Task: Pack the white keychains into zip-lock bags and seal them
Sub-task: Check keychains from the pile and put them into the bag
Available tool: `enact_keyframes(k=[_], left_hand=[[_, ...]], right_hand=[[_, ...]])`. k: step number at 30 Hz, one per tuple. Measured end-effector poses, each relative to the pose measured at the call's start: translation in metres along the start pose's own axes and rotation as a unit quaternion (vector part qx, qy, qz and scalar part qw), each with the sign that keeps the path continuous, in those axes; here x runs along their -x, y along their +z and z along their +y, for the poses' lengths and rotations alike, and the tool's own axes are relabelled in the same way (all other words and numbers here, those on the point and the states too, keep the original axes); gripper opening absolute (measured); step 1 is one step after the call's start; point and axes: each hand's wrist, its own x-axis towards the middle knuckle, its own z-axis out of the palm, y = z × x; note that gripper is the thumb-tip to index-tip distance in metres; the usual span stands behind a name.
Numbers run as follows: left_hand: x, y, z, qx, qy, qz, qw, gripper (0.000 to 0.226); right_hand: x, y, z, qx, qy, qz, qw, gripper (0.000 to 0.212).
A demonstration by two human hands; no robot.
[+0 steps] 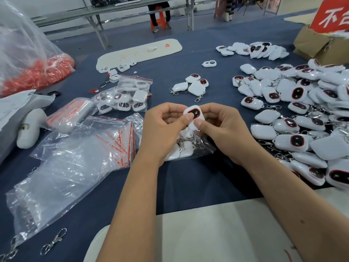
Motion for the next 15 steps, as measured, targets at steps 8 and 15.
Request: enact_keyframes(k=[8,15], left_hand=[[-0.002,0.006,0.001,-0.076,0.009,0.004,0.997,0.02],[0.004,0.014,0.004,-0.323,0.094,-0.114,0.935,0.039]], right_hand=[[-0.003,0.003,0.001,-0.019,-0.011,0.12,0.993,0.016],[-0.008,-0.007,0.004,-0.024,-0.015,0.247,0.969,0.007]])
